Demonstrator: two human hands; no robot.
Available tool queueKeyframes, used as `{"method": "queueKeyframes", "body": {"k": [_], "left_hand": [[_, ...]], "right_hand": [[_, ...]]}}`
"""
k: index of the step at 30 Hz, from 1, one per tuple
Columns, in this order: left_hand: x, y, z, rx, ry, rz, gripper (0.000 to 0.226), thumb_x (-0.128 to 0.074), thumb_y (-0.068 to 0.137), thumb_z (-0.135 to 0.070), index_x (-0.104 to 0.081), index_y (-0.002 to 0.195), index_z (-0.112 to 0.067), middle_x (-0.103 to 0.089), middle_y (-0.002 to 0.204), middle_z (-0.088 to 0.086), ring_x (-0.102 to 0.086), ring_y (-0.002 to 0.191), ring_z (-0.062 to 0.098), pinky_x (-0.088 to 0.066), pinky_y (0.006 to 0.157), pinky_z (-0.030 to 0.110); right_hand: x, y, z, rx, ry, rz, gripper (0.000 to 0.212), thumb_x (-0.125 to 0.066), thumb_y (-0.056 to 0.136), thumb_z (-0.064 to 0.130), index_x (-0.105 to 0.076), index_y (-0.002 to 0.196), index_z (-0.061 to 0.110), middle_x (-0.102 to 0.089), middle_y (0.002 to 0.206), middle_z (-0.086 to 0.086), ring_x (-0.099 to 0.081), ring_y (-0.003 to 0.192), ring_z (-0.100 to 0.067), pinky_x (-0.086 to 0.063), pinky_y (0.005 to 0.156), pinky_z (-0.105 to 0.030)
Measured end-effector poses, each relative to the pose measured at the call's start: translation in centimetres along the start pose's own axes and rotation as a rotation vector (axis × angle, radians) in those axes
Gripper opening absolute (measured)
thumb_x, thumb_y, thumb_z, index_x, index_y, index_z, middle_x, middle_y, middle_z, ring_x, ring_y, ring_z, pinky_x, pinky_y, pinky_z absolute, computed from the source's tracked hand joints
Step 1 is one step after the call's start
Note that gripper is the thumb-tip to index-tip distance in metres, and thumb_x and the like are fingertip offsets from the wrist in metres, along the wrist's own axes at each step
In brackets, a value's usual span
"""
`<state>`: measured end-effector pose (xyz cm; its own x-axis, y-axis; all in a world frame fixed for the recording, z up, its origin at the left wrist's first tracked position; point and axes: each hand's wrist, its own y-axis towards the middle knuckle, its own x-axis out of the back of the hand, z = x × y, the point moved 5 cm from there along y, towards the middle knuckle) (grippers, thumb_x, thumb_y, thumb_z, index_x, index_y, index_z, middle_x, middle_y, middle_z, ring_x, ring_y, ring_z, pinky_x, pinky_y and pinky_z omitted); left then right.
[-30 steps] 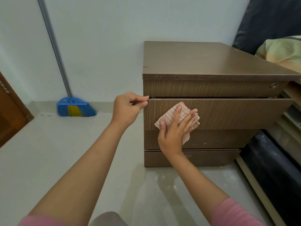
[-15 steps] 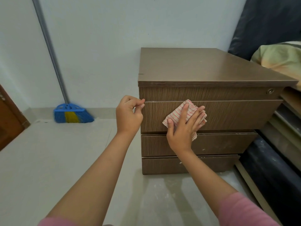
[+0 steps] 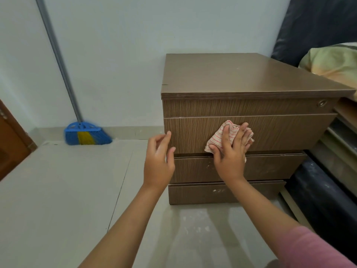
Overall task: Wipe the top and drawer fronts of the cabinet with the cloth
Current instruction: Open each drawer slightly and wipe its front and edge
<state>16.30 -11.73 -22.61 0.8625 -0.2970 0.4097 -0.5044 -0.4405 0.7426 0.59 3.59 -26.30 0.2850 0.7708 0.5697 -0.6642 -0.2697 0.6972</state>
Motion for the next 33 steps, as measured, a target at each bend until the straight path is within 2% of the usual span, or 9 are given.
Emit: {"method": "queueKeyframes", "body": {"k": [3,6,8,13,18,24,26,29,33], "left_hand": [[-1.2,-2.1,1.5,0.039,0.033,0.056,0.029,-0.063,0.085,-0.007,-0.061,0.113,-0.004,-0.056,0.105,0.005,-0.051,0.099,0.008,-0.044,0.088,0.014],[-2.1,-3.1,2.8,0.126,0.091,0.094,0.019,-0.064,0.085,-0.009,-0.066,0.103,-0.005,-0.059,0.098,0.004,-0.056,0.091,0.013,-0.041,0.076,0.009],[-2.7,-3.5,3.4,0.172,0.134,0.113,0.019,-0.063,0.085,-0.009,-0.066,0.104,-0.004,-0.060,0.097,0.005,-0.056,0.090,0.017,-0.039,0.074,0.013],[-3.9,-4.0,4.6,0.215,0.204,0.156,0.024,-0.060,0.086,-0.005,-0.065,0.110,0.000,-0.063,0.098,0.009,-0.056,0.091,0.024,-0.042,0.075,0.023],[-4.0,-3.5,5.1,0.231,0.209,0.155,0.017,-0.062,0.085,-0.004,-0.068,0.101,0.000,-0.064,0.090,0.010,-0.058,0.084,0.025,-0.042,0.072,0.023],[-3.5,-3.3,5.3,0.219,0.200,0.181,0.014,-0.065,0.084,-0.006,-0.070,0.096,-0.003,-0.064,0.084,0.008,-0.058,0.078,0.023,-0.042,0.068,0.023],[-3.1,-3.6,5.0,0.213,0.194,0.184,0.014,-0.066,0.083,-0.006,-0.071,0.096,-0.004,-0.064,0.082,0.008,-0.058,0.076,0.022,-0.042,0.067,0.023],[-2.4,-4.0,4.5,0.178,0.176,0.186,0.012,-0.068,0.080,-0.004,-0.071,0.092,-0.003,-0.064,0.079,0.008,-0.058,0.073,0.022,-0.042,0.065,0.023],[-1.5,-4.5,4.1,0.156,0.149,0.190,0.011,-0.070,0.078,-0.002,-0.072,0.089,-0.003,-0.064,0.077,0.007,-0.059,0.072,0.020,-0.043,0.065,0.023]], "right_hand": [[0.3,-0.1,-0.1,0.029,0.073,-0.036,0.063,-0.047,0.094,0.030,-0.015,0.147,0.026,0.009,0.152,-0.018,0.016,0.139,-0.033,0.002,0.109,-0.059],[0.8,-0.3,-0.6,0.064,0.120,-0.074,0.064,-0.053,0.091,0.005,-0.023,0.146,0.020,0.002,0.152,-0.017,0.009,0.140,-0.035,-0.013,0.109,-0.066],[1.1,-0.4,-0.9,0.073,0.133,-0.081,0.066,-0.054,0.089,-0.002,-0.026,0.145,0.020,-0.001,0.153,-0.015,0.005,0.141,-0.036,-0.021,0.108,-0.065],[1.5,-0.5,-0.8,0.083,0.150,-0.062,0.066,-0.053,0.089,-0.003,-0.027,0.144,0.021,-0.003,0.153,-0.014,0.002,0.142,-0.037,-0.022,0.110,-0.061],[1.7,-0.8,-0.3,0.026,0.180,-0.042,0.060,-0.053,0.091,0.001,-0.030,0.144,0.016,-0.002,0.153,-0.012,0.004,0.142,-0.032,-0.018,0.113,-0.050],[0.4,-5.7,1.1,-0.207,0.397,-0.055,0.058,-0.053,0.093,0.008,-0.028,0.144,0.019,-0.002,0.156,-0.006,0.001,0.144,-0.028,-0.023,0.112,-0.030],[-0.9,-7.9,2.1,-0.295,0.453,-0.039,0.058,-0.052,0.094,0.011,-0.025,0.143,0.022,-0.001,0.156,-0.005,0.002,0.145,-0.027,-0.027,0.110,-0.033],[-3.3,-9.9,3.7,-0.366,0.477,0.031,0.059,-0.051,0.095,0.017,-0.020,0.143,0.028,0.007,0.156,-0.003,0.010,0.144,-0.026,-0.030,0.110,-0.049],[-4.9,-10.2,5.8,-0.413,0.417,0.048,0.057,-0.048,0.097,0.023,-0.022,0.147,0.024,0.023,0.153,-0.004,0.025,0.140,-0.028,-0.012,0.114,-0.057]]}}
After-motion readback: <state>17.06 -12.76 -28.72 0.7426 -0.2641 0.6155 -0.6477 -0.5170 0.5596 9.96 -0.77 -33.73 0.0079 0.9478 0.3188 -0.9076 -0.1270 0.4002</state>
